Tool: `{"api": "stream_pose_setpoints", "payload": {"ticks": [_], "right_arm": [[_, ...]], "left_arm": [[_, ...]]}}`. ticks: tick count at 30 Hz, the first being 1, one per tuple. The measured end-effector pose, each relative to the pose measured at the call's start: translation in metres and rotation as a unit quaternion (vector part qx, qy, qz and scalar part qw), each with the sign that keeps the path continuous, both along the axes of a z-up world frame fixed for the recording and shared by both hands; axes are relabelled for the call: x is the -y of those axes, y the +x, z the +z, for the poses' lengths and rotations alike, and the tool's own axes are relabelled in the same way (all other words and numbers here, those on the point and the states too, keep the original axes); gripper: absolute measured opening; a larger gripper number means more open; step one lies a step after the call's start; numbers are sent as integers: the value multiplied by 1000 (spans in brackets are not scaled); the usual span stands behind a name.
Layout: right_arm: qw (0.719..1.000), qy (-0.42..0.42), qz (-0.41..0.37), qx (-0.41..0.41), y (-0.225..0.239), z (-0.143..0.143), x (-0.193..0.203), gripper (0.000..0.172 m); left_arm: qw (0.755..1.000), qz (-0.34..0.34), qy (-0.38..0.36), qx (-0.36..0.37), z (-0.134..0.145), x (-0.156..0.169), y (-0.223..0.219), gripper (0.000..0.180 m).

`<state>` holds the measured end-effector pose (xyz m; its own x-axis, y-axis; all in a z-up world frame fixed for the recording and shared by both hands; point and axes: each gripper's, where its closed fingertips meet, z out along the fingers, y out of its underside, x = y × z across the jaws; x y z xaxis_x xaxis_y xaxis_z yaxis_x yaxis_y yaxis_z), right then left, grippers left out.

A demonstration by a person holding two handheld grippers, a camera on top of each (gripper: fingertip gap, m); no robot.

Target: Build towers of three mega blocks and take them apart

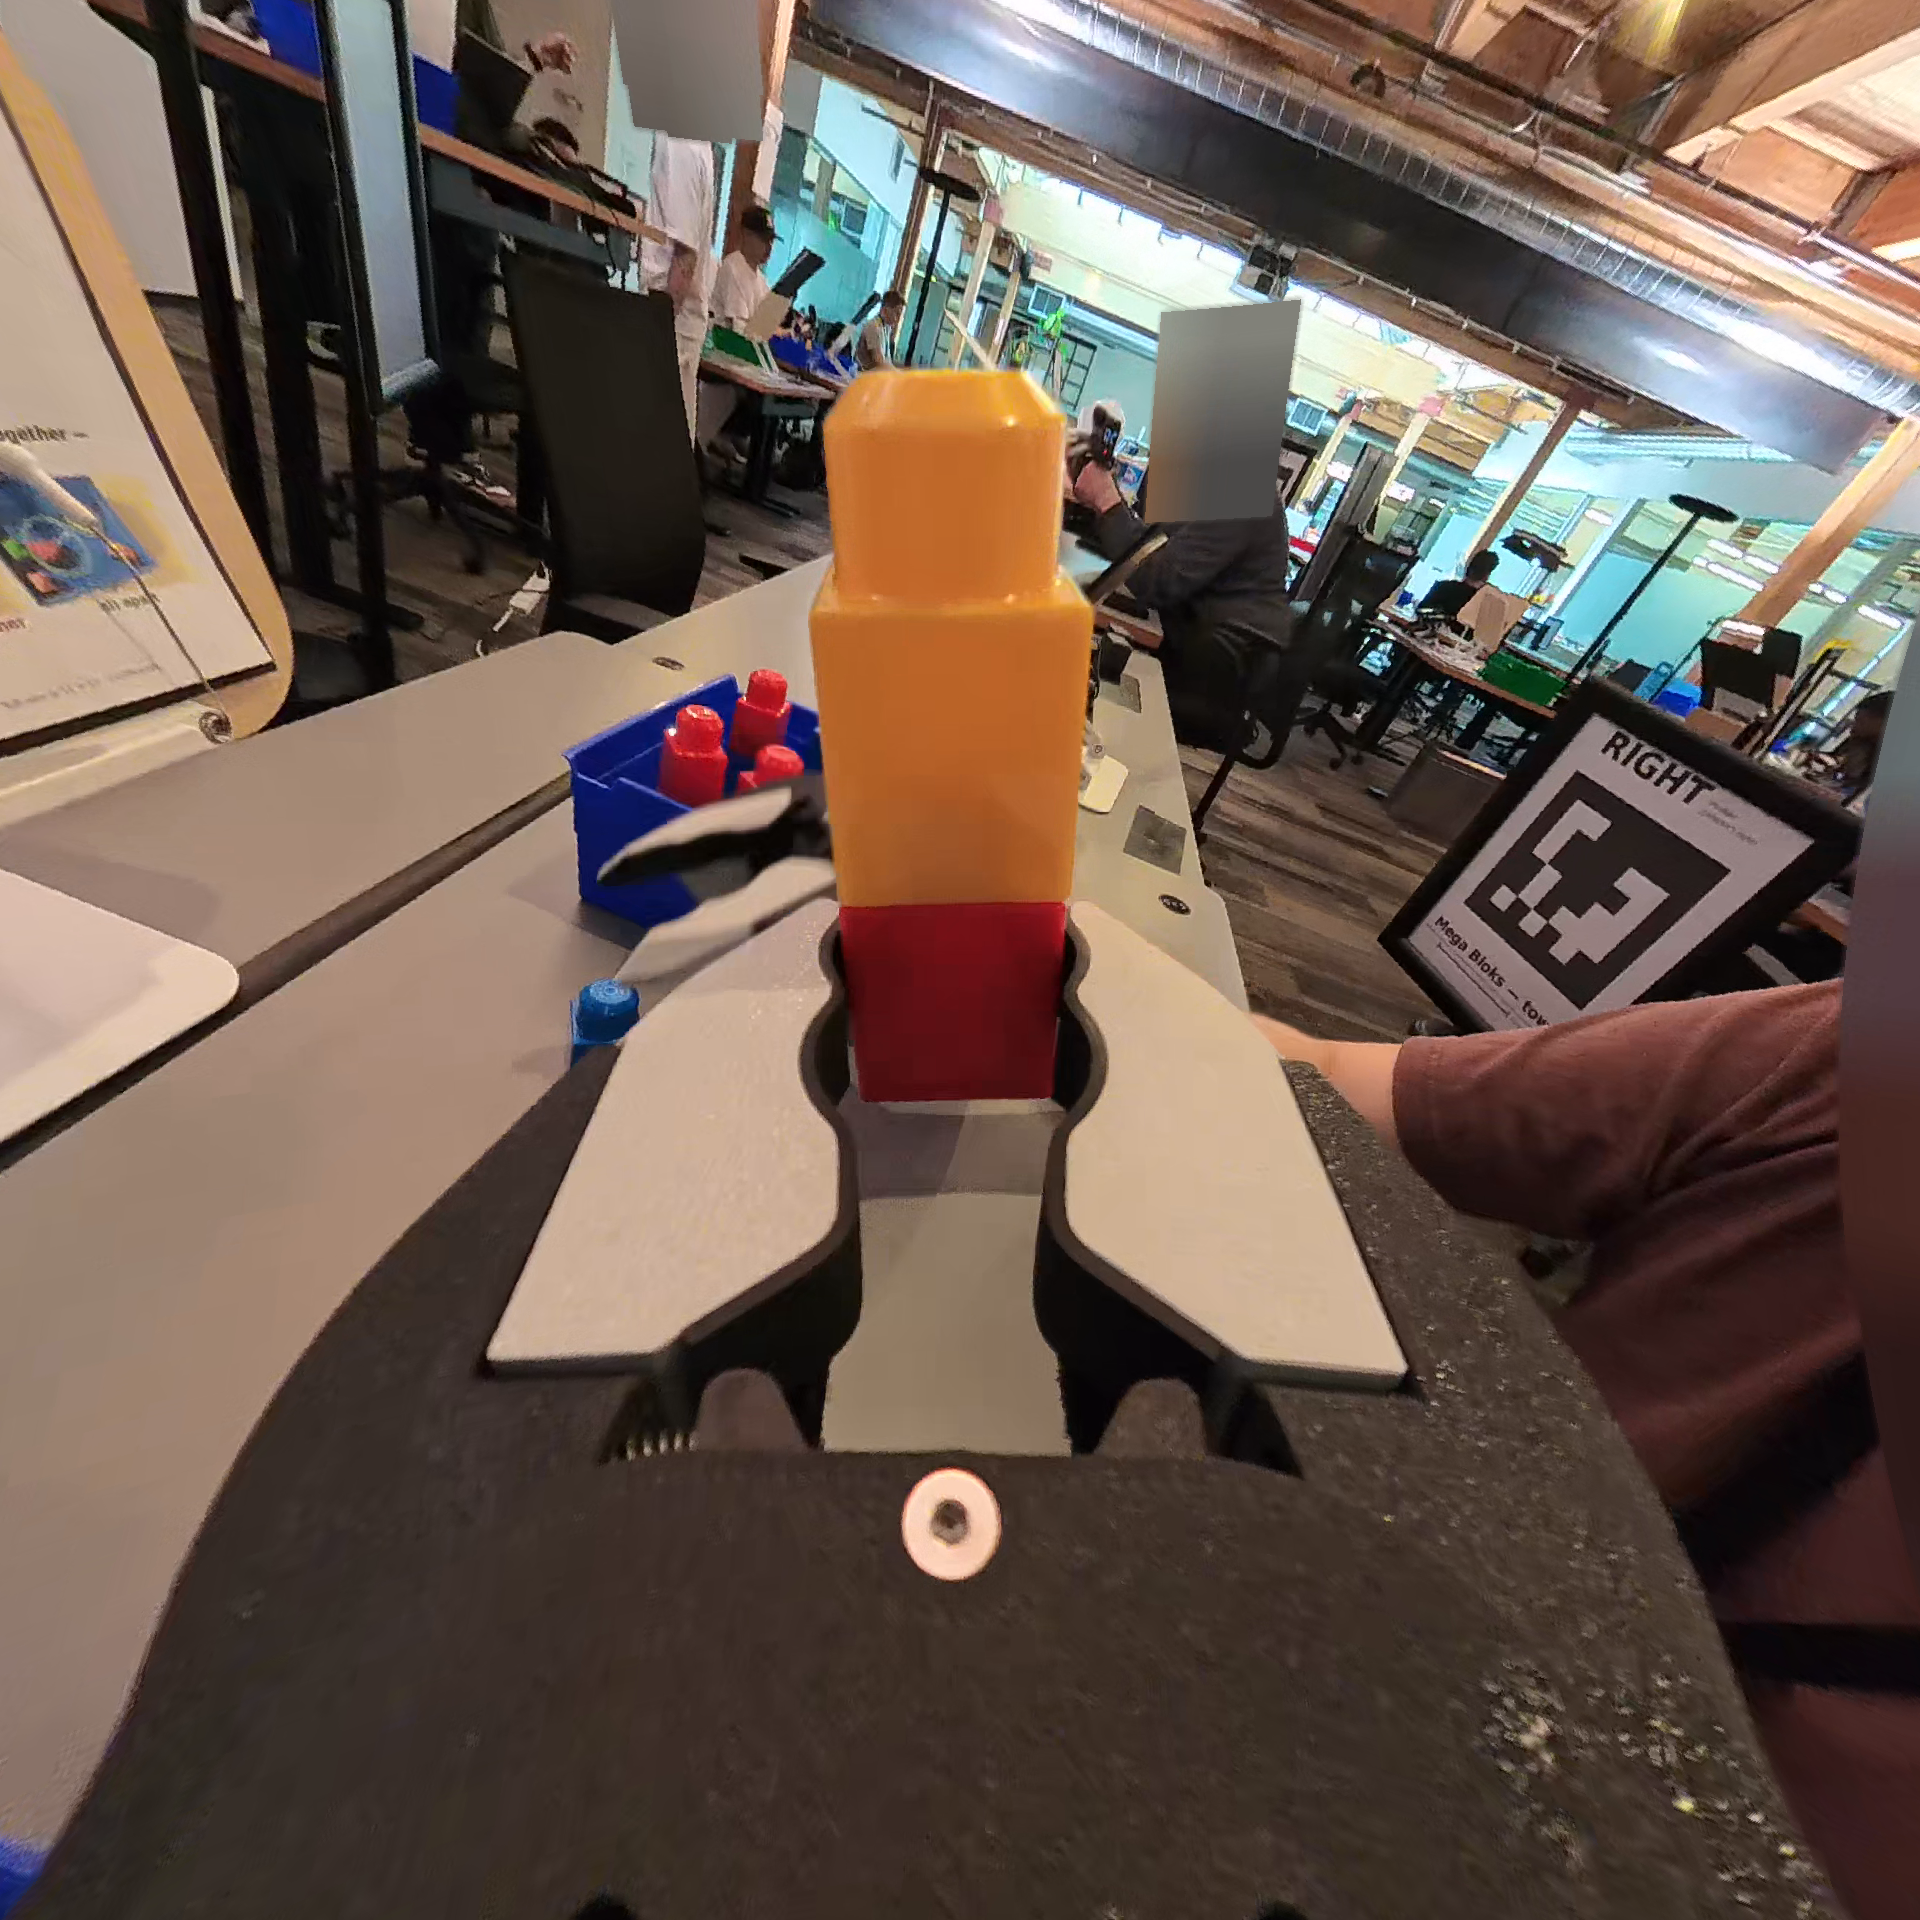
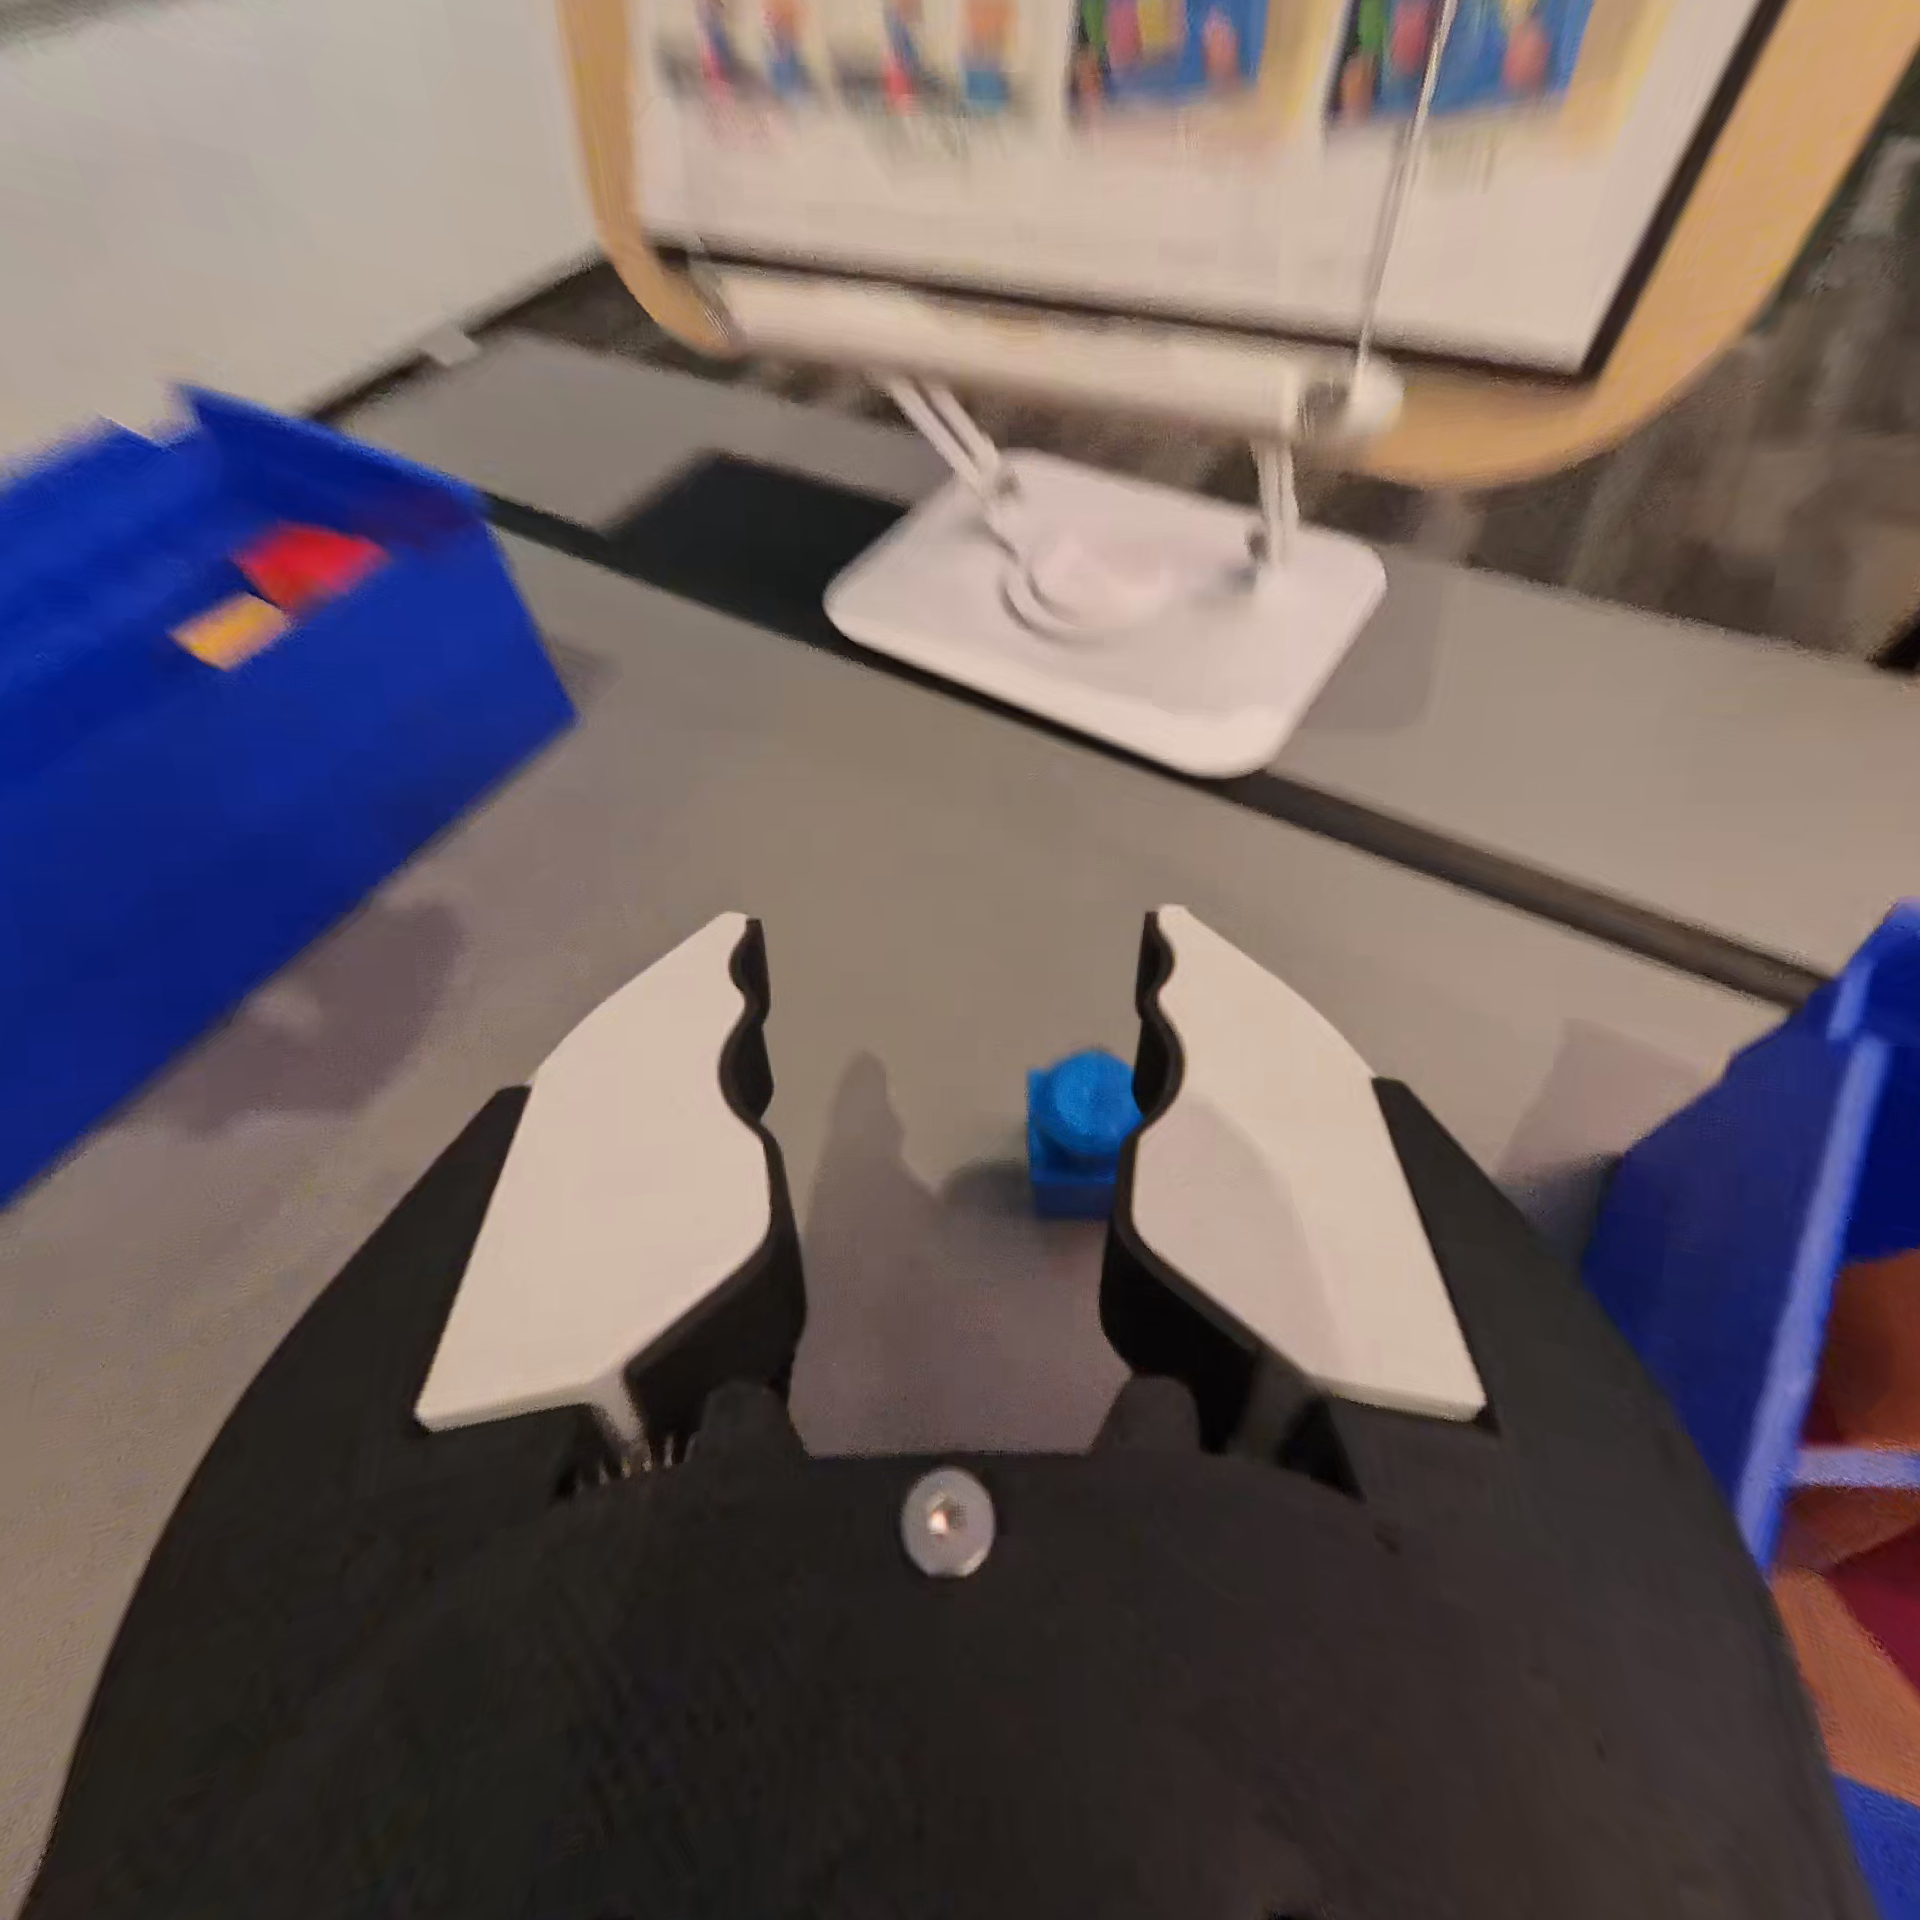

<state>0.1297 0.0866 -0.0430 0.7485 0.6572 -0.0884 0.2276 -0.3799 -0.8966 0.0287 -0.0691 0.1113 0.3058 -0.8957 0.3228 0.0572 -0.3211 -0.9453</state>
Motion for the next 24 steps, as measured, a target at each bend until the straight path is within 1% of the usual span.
{"api": "stream_pose_setpoints", "payload": {"ticks": [2,4,6,8,11,15,18,20,22,24], "right_arm": [[999,-12,-35,37,6,-34,-8,73],[994,-15,-61,85,15,-58,-12,74],[989,-21,-70,131,22,-75,-14,74],[984,-35,-69,158,25,-85,-14,69],[985,-57,-64,151,26,-93,-14,57],[986,-89,-58,133,27,-102,-13,55],[986,-99,-48,122,25,-107,-13,44],[987,-94,-45,119,25,-107,-14,38],[989,-93,-39,107,23,-105,-15,37],[993,-82,-29,81,18,-95,-14,38]], "left_arm": [[1000,-3,-1,3,1,1,-1,35],[1000,-7,-4,-1,-1,2,1,36],[1000,-16,-9,-6,-4,3,5,36],[999,-27,-14,-13,-8,5,10,36],[999,-38,-19,-24,-13,7,17,36],[998,-49,-19,-41,-18,12,23,36],[998,-43,-12,-51,-19,11,24,35],[998,-43,-12,-49,-18,11,24,35],[998,-42,-14,-47,-18,11,23,35],[998,-39,-13,-47,-18,9,22,36]]}}
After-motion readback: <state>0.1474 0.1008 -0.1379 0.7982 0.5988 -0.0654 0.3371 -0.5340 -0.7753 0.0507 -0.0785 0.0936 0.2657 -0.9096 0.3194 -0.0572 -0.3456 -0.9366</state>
